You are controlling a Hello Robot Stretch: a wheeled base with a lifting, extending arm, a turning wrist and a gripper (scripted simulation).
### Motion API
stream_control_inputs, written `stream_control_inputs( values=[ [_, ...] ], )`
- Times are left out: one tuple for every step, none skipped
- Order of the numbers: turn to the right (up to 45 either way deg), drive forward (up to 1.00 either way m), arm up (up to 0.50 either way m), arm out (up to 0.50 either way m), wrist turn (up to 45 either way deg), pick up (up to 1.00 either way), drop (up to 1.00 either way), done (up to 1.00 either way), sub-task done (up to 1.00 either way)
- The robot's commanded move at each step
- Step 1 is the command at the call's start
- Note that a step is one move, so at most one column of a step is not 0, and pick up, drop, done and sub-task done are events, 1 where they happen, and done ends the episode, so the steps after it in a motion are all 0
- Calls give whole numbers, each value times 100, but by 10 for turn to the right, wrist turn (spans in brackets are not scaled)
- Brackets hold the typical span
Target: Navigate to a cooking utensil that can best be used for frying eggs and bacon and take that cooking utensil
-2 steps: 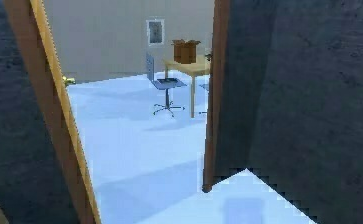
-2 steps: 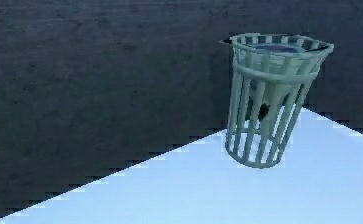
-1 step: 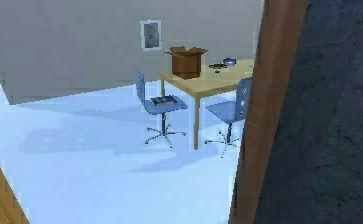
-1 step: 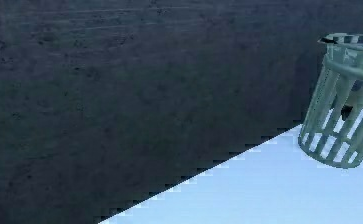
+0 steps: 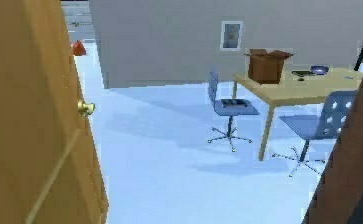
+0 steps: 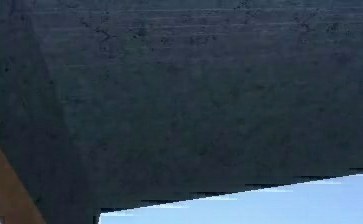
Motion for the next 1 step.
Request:
stream_control_inputs(
  values=[
    [0,90,0,0,0,0,0,0,0]
  ],
)
